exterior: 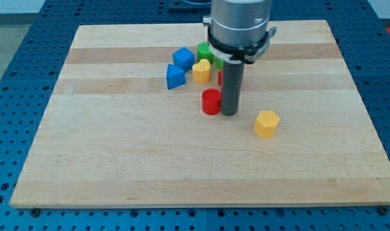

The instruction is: Place the red circle at the bottom left of the heart

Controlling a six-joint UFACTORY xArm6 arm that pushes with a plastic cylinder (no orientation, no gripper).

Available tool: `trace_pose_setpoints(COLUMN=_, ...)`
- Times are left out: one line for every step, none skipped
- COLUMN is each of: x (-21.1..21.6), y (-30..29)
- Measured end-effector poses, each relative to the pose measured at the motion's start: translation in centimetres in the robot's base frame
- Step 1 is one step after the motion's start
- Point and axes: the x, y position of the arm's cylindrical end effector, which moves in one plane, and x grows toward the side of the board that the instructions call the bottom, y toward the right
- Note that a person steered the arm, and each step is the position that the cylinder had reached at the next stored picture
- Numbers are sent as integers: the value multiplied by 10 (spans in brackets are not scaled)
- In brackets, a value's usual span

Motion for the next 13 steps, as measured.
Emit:
trace_pose_setpoints(x=0, y=-17)
trace_pose_setpoints(x=0, y=-32)
trace_pose_setpoints(x=-2, y=-40)
trace_pose_setpoints(x=-4, y=-49)
trace_pose_setpoints(x=-3, y=-58)
trace_pose_setpoints(x=-3, y=-62)
trace_pose_setpoints(x=-3, y=-69)
trace_pose_setpoints(x=-3, y=-83)
trace_pose_setpoints(x=-3, y=-84)
trace_pose_setpoints(x=-5, y=-84)
trace_pose_setpoints(x=-12, y=-84)
trace_pose_setpoints(x=-15, y=-84)
trace_pose_setpoints(x=-14, y=-84)
